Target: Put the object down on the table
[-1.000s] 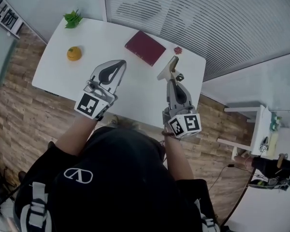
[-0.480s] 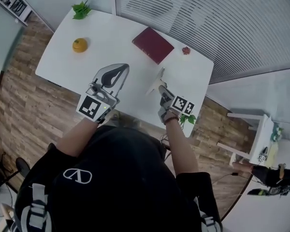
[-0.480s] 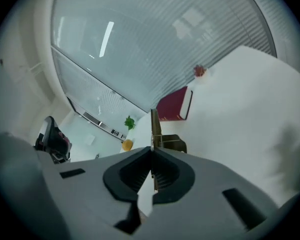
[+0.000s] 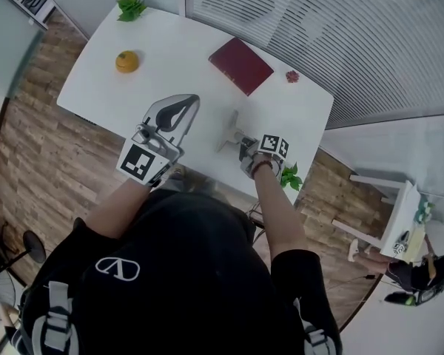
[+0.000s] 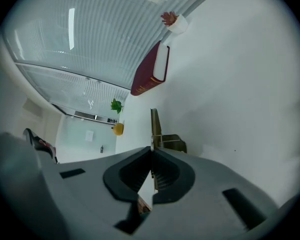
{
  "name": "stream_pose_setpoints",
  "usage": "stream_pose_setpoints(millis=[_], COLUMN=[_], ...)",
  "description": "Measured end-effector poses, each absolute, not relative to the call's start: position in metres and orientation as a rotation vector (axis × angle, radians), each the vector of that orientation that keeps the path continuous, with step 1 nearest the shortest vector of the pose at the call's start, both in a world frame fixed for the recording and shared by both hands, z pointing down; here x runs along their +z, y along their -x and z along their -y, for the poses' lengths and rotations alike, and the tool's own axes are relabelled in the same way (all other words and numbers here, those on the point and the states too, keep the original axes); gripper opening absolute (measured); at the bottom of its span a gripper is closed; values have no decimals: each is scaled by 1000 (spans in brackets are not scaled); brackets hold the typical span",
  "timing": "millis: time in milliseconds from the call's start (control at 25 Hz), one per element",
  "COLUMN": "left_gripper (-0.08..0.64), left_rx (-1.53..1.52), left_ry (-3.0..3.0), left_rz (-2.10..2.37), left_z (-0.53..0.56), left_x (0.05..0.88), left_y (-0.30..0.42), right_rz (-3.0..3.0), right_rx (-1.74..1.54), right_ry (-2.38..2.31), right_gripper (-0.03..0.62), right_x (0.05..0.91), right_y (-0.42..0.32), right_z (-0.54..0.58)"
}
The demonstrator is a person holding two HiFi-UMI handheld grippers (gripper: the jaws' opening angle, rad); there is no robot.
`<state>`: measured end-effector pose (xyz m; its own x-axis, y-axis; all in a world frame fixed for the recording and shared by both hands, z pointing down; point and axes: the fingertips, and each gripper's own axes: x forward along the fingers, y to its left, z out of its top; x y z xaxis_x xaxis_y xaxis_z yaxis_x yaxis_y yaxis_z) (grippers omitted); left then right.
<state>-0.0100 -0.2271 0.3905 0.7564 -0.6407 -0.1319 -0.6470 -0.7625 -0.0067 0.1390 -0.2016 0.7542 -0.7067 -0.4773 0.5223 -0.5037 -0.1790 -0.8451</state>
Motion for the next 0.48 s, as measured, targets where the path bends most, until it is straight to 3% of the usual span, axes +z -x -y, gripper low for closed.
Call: stream_pose_setpoints(millis=[480], left_gripper=[5], left_rx=[173], left_ry=[2886], left_rz=[-1088], left_z=[224], left_x=[392], left_y=[15], right_rz=[1967], right_rx=[2189], right_ry=[-1103], right_gripper=[5], right_x=[775], right_y=[-136], right_z=[197])
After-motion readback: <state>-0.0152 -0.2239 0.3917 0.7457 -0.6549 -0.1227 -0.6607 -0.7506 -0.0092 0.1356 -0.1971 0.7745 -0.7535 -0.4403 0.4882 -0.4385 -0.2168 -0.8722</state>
